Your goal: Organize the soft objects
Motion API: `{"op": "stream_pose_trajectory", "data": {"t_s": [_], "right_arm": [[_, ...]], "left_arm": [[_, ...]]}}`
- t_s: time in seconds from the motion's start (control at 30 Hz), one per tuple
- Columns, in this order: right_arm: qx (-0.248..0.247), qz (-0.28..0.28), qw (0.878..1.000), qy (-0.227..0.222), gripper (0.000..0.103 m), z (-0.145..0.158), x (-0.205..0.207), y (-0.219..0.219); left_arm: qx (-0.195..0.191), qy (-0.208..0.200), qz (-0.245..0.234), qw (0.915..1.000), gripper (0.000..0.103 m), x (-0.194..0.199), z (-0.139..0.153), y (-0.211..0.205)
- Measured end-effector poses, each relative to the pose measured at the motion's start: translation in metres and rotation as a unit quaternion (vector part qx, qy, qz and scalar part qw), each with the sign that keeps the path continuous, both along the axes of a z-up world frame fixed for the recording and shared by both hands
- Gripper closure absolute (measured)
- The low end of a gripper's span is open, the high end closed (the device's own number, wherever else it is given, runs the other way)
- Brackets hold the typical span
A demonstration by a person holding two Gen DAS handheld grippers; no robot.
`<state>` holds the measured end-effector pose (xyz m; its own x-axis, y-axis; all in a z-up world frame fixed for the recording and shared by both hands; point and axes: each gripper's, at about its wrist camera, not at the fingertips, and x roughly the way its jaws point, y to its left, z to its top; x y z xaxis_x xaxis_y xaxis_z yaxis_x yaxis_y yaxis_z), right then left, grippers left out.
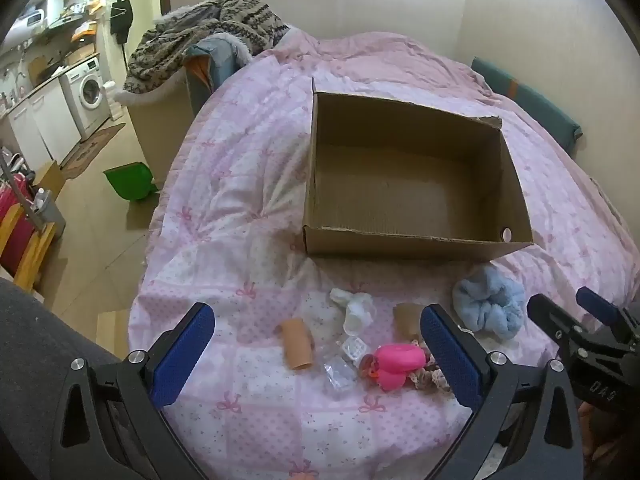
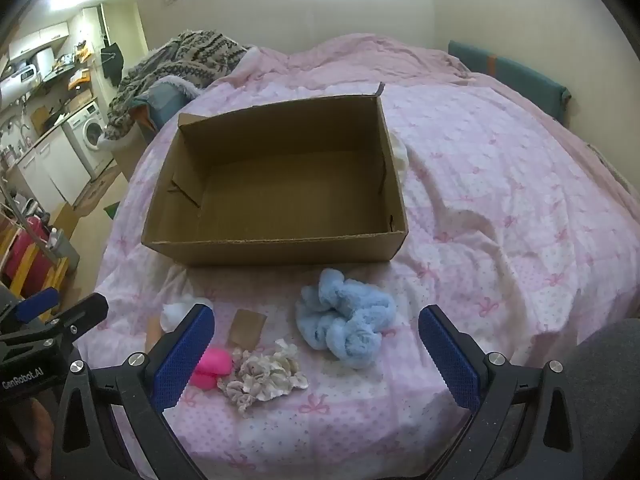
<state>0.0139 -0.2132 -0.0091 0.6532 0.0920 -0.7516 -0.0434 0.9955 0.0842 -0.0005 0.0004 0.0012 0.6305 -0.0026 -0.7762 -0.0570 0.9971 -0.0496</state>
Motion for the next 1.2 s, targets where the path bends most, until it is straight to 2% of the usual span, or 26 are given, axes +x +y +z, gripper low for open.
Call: {"op": "stream_pose_trajectory", "data": {"t_s": [0.1,1.2], "right_arm": [[-0.013,-0.001,1.000,0.015,0.000,-0.0012,0.0030,0.0014],[-0.009,-0.002,1.000,0.011,0.000,-0.0034,0.0013,0.0012]], "left_arm": [[0.000,0.002,0.004,1.0000,0.000,0.0010,-0.0033,0.0013],[0.000,0.005,0.005,1.0000,0.000,0.0011,-0.0016,0.0020]]}}
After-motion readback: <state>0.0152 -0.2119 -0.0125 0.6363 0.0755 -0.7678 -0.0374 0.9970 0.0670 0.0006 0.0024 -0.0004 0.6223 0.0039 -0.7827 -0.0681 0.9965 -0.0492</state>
